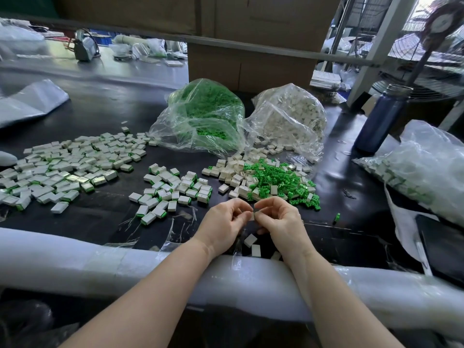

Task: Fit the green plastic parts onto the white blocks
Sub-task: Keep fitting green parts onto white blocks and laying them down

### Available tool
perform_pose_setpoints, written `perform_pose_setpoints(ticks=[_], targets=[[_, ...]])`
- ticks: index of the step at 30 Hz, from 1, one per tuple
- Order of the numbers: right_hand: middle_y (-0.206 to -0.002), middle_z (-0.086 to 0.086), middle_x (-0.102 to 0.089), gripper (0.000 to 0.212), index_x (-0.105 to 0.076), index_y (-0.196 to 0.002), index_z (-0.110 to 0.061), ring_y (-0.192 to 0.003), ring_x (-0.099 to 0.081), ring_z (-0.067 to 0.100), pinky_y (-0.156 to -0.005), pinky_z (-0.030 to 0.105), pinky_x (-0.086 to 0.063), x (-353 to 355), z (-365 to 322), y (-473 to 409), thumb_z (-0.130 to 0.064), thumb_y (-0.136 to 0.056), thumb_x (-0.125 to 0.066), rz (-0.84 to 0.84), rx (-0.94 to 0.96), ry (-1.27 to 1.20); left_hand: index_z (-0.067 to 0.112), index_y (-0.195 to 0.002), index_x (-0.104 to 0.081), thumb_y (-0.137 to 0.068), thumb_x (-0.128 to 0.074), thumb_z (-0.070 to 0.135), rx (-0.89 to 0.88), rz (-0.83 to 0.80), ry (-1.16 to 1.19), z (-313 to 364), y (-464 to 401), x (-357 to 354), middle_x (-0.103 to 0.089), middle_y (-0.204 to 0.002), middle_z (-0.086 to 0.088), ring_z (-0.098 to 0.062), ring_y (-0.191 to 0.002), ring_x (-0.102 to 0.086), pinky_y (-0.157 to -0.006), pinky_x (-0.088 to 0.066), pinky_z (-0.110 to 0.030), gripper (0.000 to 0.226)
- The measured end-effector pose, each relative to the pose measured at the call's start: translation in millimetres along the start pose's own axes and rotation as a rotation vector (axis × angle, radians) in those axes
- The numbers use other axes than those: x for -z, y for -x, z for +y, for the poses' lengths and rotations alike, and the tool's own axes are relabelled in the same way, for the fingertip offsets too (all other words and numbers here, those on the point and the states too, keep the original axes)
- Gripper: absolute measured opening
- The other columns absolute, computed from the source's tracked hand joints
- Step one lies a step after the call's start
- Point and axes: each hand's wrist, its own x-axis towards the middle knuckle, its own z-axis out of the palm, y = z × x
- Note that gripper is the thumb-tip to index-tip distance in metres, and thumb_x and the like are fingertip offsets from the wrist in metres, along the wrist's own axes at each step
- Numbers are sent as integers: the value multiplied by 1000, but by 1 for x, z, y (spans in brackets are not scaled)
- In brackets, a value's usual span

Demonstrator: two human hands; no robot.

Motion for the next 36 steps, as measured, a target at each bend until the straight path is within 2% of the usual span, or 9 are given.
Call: perform_pose_setpoints(ticks=[4,7,9,13,15,22,27,32,36], targets=[[-61,4,-64,19,-65,-73,-9,-50,-59,10,-46,18,-48,1,-1,0,7,-82,-61,35,-26,-34,18,-92,-60,-79,-72,19,-73,38,-62,0,2,-1,-52,-76,11,-5,-64,-49,-63,-41,-10,18],[-64,9,-66,16,-67,-74,-7,-51,-61,10,-47,17,-49,0,-1,1,5,-82,-62,32,-24,-65,14,-92,-65,-83,-68,16,-107,94,-125,-1,2,1,-52,-84,13,-6,-74,-52,-68,-39,-4,11],[-63,8,-65,15,-68,-76,-8,-51,-59,7,-48,17,-49,1,-1,1,4,-84,-62,22,-18,-78,13,-94,-68,-87,-64,17,-83,99,-96,-2,1,1,-57,-86,8,-9,-79,-55,-71,-41,-6,10],[-62,9,-64,12,-67,-76,-6,-50,-57,7,-48,18,-49,1,1,1,1,-85,-63,13,-20,-52,12,-96,-70,-90,-59,17,6,29,19,-2,0,3,-70,-87,-3,-17,-84,-64,-82,-51,-27,13],[-63,10,-63,12,-65,-74,-5,-49,-56,6,-47,17,-48,1,1,0,-1,-85,-63,20,-23,-33,12,-95,-70,-91,-59,18,37,4,52,-2,0,4,-70,-86,-4,-19,-85,-65,-82,-51,-30,13],[-56,1,-61,15,-63,-72,-6,-46,-54,4,-47,15,-47,0,2,0,-1,-87,-61,-37,-48,41,10,-99,-70,-90,-59,18,70,-19,0,-4,0,4,-66,-83,1,-14,-84,-62,-84,-50,-28,16],[-51,-1,-59,20,-61,-68,-10,-43,-50,4,-45,15,-43,2,1,1,0,-86,-60,-68,-54,89,7,-96,-71,-90,-60,18,-2,-25,-104,-2,1,3,-64,-87,-3,-18,-87,-59,-83,-46,-30,17],[-51,-2,-58,21,-61,-68,-9,-42,-49,3,-44,15,-42,2,2,1,1,-86,-60,-67,-61,93,7,-97,-71,-90,-59,19,-78,-8,-195,1,3,4,-49,-73,11,-10,-75,-49,-69,-36,-17,18],[-54,2,-57,19,-61,-68,-8,-43,-49,2,-44,15,-42,3,1,1,1,-85,-60,-81,-54,92,7,-99,-71,-90,-59,18,-50,-28,-170,1,2,4,-55,-78,7,-12,-79,-52,-74,-38,-17,19]])
